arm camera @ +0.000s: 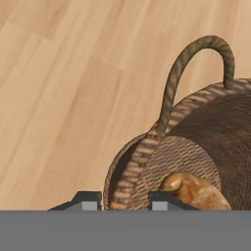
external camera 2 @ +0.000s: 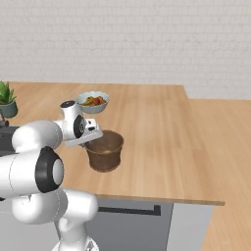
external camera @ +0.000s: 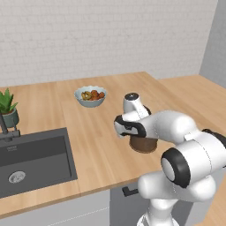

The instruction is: Open the cabinet, pick up the bread from the cabinet and place it in the basket. Then move the basket to the dining counter.

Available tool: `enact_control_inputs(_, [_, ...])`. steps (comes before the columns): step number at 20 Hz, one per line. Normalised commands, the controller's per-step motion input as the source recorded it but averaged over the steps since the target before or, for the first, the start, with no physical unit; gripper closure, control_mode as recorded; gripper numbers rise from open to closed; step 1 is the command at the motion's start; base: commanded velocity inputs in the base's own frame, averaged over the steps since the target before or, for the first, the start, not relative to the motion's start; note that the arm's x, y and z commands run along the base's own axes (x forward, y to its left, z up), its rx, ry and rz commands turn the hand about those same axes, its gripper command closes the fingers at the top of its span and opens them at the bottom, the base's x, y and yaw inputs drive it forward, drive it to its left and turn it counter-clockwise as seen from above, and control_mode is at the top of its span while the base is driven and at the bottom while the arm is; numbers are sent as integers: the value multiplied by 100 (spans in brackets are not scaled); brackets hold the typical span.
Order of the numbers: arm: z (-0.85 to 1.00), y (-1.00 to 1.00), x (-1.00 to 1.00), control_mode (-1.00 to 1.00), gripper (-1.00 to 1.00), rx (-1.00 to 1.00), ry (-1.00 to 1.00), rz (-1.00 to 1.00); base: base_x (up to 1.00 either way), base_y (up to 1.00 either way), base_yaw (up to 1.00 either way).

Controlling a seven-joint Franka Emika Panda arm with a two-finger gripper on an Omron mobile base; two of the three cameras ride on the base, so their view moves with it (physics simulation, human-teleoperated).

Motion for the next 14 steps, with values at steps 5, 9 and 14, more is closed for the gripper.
enact_control_inputs(5, [5, 0, 0, -100, -100, 0, 3, 0, 0, 0, 0])
enact_control_inputs(9, [40, 5, 0, -100, -100, 0, 23, 1, 0, 0, 0])
enact_control_inputs(14, [59, 24, -30, -100, -100, 0, 22, 9, 0, 0, 0])
